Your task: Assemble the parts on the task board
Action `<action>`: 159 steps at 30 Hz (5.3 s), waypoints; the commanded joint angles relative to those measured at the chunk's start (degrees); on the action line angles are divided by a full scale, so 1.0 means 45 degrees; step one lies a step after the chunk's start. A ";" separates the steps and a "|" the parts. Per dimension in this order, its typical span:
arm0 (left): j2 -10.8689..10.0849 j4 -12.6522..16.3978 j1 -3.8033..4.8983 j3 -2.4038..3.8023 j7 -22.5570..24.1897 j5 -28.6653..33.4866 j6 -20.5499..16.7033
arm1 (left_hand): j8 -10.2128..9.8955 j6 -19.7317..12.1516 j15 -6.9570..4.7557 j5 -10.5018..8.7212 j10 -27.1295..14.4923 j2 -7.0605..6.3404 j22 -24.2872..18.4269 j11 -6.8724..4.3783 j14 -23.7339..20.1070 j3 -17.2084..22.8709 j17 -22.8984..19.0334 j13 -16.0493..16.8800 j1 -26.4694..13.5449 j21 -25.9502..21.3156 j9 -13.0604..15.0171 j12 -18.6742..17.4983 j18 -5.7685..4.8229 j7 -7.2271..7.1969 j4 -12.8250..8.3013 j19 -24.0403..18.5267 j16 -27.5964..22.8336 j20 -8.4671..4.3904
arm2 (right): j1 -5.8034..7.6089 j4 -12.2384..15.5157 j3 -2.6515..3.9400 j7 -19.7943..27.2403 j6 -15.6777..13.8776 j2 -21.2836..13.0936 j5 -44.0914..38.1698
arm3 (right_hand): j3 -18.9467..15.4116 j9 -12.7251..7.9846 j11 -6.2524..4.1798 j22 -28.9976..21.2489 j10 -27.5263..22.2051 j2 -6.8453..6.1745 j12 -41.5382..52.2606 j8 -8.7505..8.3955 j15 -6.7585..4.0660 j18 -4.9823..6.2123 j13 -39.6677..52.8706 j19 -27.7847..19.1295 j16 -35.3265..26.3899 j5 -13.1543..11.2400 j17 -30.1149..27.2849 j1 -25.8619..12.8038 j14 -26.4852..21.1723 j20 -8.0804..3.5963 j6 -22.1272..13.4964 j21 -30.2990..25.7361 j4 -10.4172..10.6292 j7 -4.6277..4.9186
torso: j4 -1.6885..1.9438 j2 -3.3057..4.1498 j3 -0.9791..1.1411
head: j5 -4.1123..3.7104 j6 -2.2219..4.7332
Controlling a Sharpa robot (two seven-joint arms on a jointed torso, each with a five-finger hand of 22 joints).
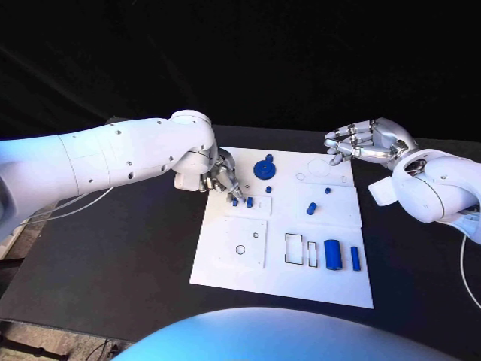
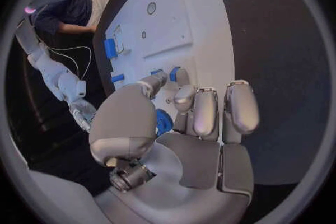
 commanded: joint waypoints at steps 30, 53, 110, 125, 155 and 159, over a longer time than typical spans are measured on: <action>-0.1731 0.2261 -0.0333 0.0816 0.5245 -0.0141 -0.6227 | -0.2139 -0.2564 0.1284 0.0212 -0.5993 -0.0486 -0.8042 0.1570 -0.4092 0.0043 -0.6233 -0.7050 0.4493 -0.7165 -0.1816 -0.5986 0.1245 0.1600 0.0335 -0.4600 -0.5191 0.1100 | -0.0136 -0.0146 0.0001 0.0130 0.0110 0.0032 -0.0019 | -0.0133 0.0020 0.0007 -0.0047 -0.0067 0.0003 0.0038 0.0059 0.0062 0.0065 -0.0024 0.0105 -0.0047 -0.0014 0.0024 0.0124 0.0053 -0.0001 -0.0105 -0.0069 0.0046 0.0026 | 0.0019 -0.0017 -0.0008 | -0.0114 0.0001; 0.0190 0.0946 -0.0896 -0.0237 0.8609 -0.7996 -0.7954 | -0.3895 -0.1150 0.1279 0.0056 -0.5727 -0.1334 -0.7846 0.1552 -0.4019 0.0732 -0.7060 -0.9805 0.5005 -0.6883 -0.3871 -0.8715 0.1270 0.1270 -0.1021 -0.4352 -0.4223 0.1068 | -0.0176 -0.0192 0.0001 0.0340 -0.0170 0.0055 -0.0094 | -0.0075 0.0038 0.0031 -0.0140 -0.0241 0.0068 -0.0030 0.0118 0.0095 0.0056 -0.0086 0.0061 -0.0169 0.0006 0.0006 0.0399 -0.0073 0.0020 -0.0063 -0.0141 -0.0027 0.0037 | -0.0033 0.0031 0.0006 | -0.0387 0.0001; 0.1106 -0.0169 -0.0961 -0.0394 0.8045 -0.8494 -0.5623 | -0.5137 0.0572 0.1204 -0.0655 -0.4275 -0.1076 -0.6333 0.1494 -0.2702 0.2548 -0.5651 -1.0877 0.4901 -0.4882 -0.4621 -1.0107 0.1221 0.1299 -0.1475 -0.4154 -0.0864 0.1135 | -0.0176 -0.0057 0.0003 0.0317 -0.0193 0.0014 -0.0097 | -0.0096 0.0031 0.0058 -0.0178 -0.0277 0.0063 -0.0019 0.0109 0.0115 0.0055 -0.0108 0.0053 -0.0212 -0.0002 -0.0002 0.0406 -0.0098 0.0037 -0.0112 -0.0165 -0.0001 0.0065 | -0.0004 0.0012 0.0005 | -0.0481 0.0001; 0.1160 -0.0282 -0.0989 -0.0403 0.7986 -0.8459 -0.5282 | -0.5109 0.1042 0.1084 -0.0787 -0.3670 -0.0831 -0.5512 0.1325 -0.2258 0.2674 -0.5068 -1.0801 0.4753 -0.4198 -0.4550 -1.0160 0.1098 0.1218 -0.1626 -0.3726 -0.0372 0.1073 | -0.0176 -0.0012 0.0004 0.0316 -0.0190 0.0006 -0.0097 | -0.0096 0.0031 0.0058 -0.0178 -0.0277 0.0063 -0.0019 0.0109 0.0115 0.0055 -0.0108 0.0053 -0.0212 -0.0002 -0.0002 0.0406 -0.0098 0.0037 -0.0112 -0.0165 -0.0001 0.0065 | 0.0000 -0.0004 0.0004 | -0.0473 0.0001; 0.0573 0.0292 -0.1063 -0.0112 0.8451 -0.7926 -0.7343 | -0.5170 0.1566 0.0954 -0.0788 -0.2986 -0.0528 -0.4426 0.1209 -0.1583 0.2809 -0.4237 -1.0766 0.4659 -0.3305 -0.4428 -1.0556 0.0893 0.1172 -0.1882 -0.2971 0.0132 0.0934 | -0.0175 -0.0057 0.0004 0.0333 -0.0214 -0.0017 -0.0097 | -0.0099 0.0033 0.0056 -0.0189 -0.0274 0.0071 -0.0011 0.0117 0.0115 0.0057 -0.0112 0.0058 -0.0217 -0.0001 0.0000 0.0411 -0.0091 0.0039 -0.0111 -0.0168 0.0008 0.0064 | 0.0008 -0.0016 0.0004 | -0.0460 0.0001; 0.0352 0.0572 -0.1065 0.0169 0.8483 -0.7848 -0.7601 | -0.5183 0.1568 0.0953 -0.0786 -0.2973 -0.0543 -0.4375 0.1210 -0.1554 0.2812 -0.4180 -1.0768 0.4660 -0.3266 -0.4427 -1.0580 0.0883 0.1174 -0.1899 -0.2936 0.0156 0.0932 | -0.0175 -0.0085 0.0004 0.0339 -0.0209 -0.0017 -0.0097 | -0.0099 0.0033 0.0056 -0.0189 -0.0274 0.0071 -0.0011 0.0117 0.0115 0.0057 -0.0112 0.0058 -0.0217 -0.0001 0.0000 0.0411 -0.0091 0.0039 -0.0111 -0.0168 0.0008 0.0064 | 0.0009 -0.0010 0.0002 | -0.0443 0.0001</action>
